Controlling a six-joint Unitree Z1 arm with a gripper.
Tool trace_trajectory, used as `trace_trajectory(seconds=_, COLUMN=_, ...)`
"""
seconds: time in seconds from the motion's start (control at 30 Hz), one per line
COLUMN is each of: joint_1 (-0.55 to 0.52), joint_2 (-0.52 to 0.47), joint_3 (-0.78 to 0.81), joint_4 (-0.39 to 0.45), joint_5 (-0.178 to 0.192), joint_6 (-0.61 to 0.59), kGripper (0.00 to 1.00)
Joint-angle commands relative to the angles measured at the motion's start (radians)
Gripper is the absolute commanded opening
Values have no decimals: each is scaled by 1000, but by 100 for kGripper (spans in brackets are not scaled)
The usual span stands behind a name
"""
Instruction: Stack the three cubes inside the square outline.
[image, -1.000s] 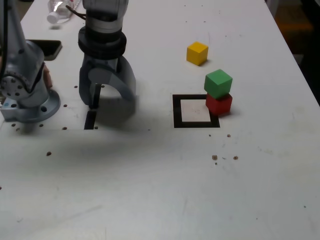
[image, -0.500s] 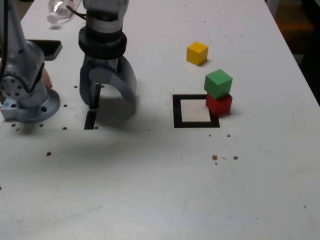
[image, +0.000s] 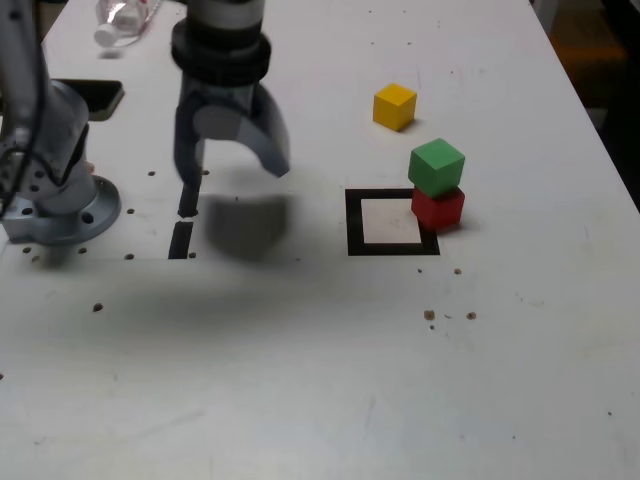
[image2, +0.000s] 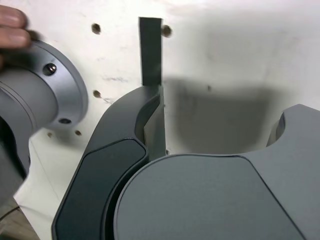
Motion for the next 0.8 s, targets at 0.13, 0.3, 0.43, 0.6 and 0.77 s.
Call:
trace_trajectory(seconds=0.13, joint_1=1, joint_2=12, joint_3=-122, joint_4=76, joint_5=-13, joint_6=1, kGripper=85)
trace_trajectory(seconds=0.3, joint_1=0, joint_2=43, joint_3=-297, joint_4=210, joint_5=-26, joint_6=30, kGripper=85)
trace_trajectory(seconds=0.43, joint_1=-5, joint_2=66, joint_3=-406, joint_4=280, joint_5=-29, joint_6=60, kGripper=85)
trace_trajectory(seconds=0.6, joint_1=-12, joint_2=97, joint_3=-545, joint_4=378, joint_5=-29, joint_6=92, kGripper=85)
trace_trajectory(seconds=0.77, joint_1=-23, joint_2=151, joint_3=-640, joint_4=418, joint_5=-49, joint_6=113, kGripper=85)
